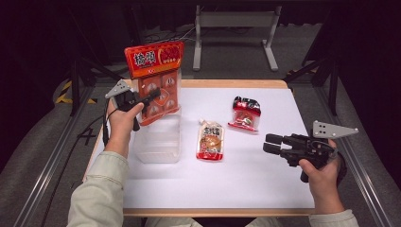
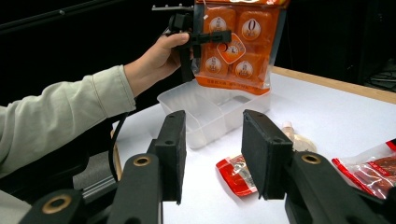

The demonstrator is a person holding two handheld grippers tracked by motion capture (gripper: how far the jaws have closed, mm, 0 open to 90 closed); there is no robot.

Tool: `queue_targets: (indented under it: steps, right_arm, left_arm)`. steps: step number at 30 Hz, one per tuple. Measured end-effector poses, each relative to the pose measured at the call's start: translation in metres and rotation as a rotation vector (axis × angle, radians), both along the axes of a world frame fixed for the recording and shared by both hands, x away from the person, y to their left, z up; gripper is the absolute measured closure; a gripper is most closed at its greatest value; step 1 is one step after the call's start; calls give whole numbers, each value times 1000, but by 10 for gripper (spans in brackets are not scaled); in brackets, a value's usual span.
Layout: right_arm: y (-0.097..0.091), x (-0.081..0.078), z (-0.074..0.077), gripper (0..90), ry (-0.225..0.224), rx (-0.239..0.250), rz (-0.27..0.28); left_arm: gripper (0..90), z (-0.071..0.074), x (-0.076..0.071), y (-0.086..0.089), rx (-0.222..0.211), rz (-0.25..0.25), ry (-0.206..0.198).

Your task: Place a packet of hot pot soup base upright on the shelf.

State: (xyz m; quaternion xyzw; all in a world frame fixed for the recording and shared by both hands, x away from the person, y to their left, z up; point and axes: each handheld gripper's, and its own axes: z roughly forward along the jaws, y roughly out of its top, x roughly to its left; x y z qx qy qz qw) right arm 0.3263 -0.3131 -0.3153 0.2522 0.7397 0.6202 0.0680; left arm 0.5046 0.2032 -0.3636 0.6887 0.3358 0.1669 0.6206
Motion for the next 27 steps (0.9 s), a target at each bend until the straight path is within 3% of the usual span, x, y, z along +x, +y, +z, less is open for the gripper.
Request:
queue_targets:
  steps: [5,7,10,13,16,20,22,27]
  right_arm:
    - [1,-1,1,606,-5,-2,6]
    - [2,-1,0,606,-6,-6,5]
    - [2,-1,0,605,-6,-8,8]
    - [2,-1,0,603,-8,-11,8]
    - [3,0,-1,602,-3,-12,10]
    - [7,1,-2,597,-4,-18,15]
    - [8,-1,0,593,-14,-28,17]
    - [6,-1,0,590,-14,-17,17]
  left_arm:
    - [707,1,2,-1,8,-21,19]
    - [707,2,2,-3,43,-24,62]
    - [706,2,4,-5,79,-28,87]
    - [705,3,6,-7,83,-27,90]
    - [706,3,7,-13,57,-33,82]
    - [705,3,9,-22,112,-30,88]
    - [705,3,9,-22,112,-27,89]
    - [704,4,8,-21,116,-19,139]
